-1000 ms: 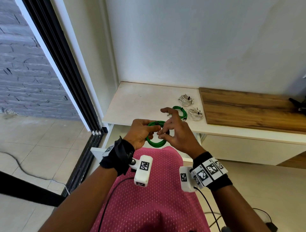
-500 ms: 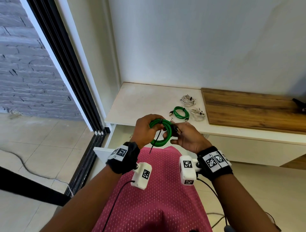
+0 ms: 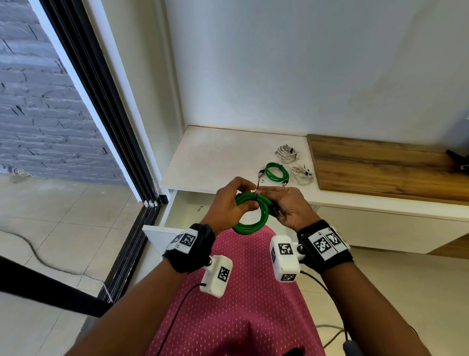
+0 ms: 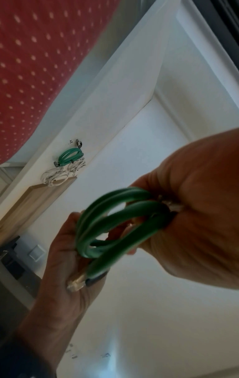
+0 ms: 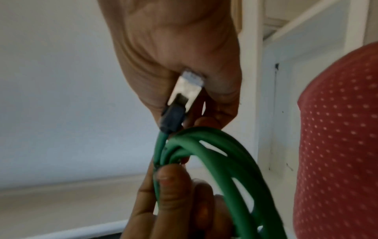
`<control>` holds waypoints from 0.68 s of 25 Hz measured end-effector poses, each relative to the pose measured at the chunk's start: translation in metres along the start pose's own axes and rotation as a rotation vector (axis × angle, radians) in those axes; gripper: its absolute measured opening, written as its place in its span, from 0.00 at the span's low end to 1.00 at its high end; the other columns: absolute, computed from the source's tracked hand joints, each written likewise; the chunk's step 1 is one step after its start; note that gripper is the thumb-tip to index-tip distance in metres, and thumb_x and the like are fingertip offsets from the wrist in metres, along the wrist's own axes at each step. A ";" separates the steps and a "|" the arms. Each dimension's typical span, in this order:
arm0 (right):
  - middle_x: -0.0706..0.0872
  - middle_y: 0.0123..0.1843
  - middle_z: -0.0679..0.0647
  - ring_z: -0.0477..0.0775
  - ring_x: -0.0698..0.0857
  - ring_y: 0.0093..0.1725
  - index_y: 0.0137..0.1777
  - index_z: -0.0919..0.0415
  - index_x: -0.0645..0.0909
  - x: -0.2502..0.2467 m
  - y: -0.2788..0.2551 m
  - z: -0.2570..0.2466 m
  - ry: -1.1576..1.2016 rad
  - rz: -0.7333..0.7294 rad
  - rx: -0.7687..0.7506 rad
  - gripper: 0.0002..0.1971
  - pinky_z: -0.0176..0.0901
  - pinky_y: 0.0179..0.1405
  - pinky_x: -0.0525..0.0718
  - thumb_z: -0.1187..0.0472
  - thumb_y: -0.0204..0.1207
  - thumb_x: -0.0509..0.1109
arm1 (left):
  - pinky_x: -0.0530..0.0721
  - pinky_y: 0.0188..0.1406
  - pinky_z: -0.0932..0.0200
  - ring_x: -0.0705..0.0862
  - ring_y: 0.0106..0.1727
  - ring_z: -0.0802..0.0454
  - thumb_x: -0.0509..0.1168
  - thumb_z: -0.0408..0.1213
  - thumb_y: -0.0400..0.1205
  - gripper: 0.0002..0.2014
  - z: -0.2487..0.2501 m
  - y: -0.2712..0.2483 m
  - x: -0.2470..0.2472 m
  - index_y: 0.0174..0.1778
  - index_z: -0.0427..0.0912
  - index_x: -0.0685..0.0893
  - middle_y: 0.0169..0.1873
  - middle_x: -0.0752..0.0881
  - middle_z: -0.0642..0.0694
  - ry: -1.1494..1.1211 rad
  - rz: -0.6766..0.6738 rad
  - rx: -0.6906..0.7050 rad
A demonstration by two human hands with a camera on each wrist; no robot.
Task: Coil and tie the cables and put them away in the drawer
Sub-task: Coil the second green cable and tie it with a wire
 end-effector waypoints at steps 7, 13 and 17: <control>0.91 0.38 0.61 0.51 0.87 0.34 0.42 0.68 0.89 0.002 -0.004 -0.014 -0.588 0.067 -0.352 0.08 0.37 0.34 0.83 0.73 0.62 0.81 | 0.72 0.20 0.63 0.73 0.21 0.57 0.72 0.33 0.79 0.07 0.002 -0.005 0.003 0.38 0.44 0.80 0.41 0.85 0.36 -0.122 -0.045 -0.149; 0.91 0.36 0.58 0.54 0.91 0.36 0.42 0.67 0.89 0.007 -0.009 -0.013 -0.694 0.099 -0.522 0.05 0.46 0.39 0.90 0.72 0.66 0.78 | 0.74 0.22 0.62 0.76 0.20 0.56 0.72 0.35 0.78 0.11 -0.005 0.003 0.007 0.50 0.38 0.77 0.36 0.90 0.36 -0.123 -0.049 -0.224; 0.91 0.38 0.55 0.48 0.89 0.37 0.43 0.65 0.90 0.006 -0.010 -0.009 -0.794 0.034 -0.573 0.04 0.35 0.38 0.83 0.70 0.68 0.78 | 0.74 0.26 0.69 0.79 0.21 0.64 0.70 0.34 0.79 0.10 -0.013 0.002 0.008 0.56 0.40 0.85 0.35 0.90 0.41 -0.048 0.016 -0.186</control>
Point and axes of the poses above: each hand's wrist, its own y-axis towards the middle knuckle, its own x-axis out of the palm, z = x × y, the point moved 3 cm from there along y, towards the middle knuckle
